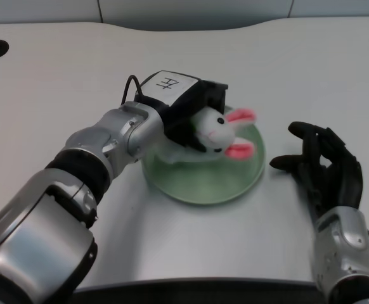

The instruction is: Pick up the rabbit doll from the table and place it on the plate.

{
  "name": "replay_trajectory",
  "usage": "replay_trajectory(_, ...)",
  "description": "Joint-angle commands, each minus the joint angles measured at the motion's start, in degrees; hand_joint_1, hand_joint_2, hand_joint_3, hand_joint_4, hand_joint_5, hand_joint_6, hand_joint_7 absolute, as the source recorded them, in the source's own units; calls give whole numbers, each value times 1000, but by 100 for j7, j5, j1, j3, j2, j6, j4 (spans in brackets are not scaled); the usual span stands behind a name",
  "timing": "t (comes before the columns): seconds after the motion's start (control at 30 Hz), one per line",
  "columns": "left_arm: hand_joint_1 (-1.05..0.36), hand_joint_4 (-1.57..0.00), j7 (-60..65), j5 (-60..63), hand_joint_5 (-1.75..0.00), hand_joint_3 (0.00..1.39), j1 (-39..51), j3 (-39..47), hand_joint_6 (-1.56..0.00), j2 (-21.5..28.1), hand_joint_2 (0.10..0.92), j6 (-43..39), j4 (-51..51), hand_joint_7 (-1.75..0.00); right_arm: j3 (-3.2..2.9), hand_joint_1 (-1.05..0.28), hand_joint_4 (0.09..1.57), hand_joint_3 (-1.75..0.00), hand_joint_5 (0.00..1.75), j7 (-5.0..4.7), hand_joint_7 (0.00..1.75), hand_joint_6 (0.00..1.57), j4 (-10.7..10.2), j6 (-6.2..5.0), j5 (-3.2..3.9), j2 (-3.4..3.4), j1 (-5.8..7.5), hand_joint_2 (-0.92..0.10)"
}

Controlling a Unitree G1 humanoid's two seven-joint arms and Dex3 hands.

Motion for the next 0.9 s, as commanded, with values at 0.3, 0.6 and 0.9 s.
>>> replay_trajectory(0.3, -995, -157, -812, 202, -176, 81, -205, -257, -236, 232, 918, 74, -188, -55, 38, -406, 734, -416, 1317, -96, 973, 663, -74, 122, -20, 53, 18, -921)
replay_trajectory(0.6, -1048, 1, -1017, 154, 1, 206, -234, -212, 1, 346, 921, -5, -398, 1, 6, -403, 732, -453, 1324, 41, 972, 653, 10, 110, 48, 37, -22, -921)
replay_trajectory(0.9, -1036, 1, -1214, -230, 1, 195, -40, 203, 1, 784, 921, -202, -939, 1, -6, -420, 752, -414, 1314, 31, 985, 653, 50, 67, 26, 40, -45, -921)
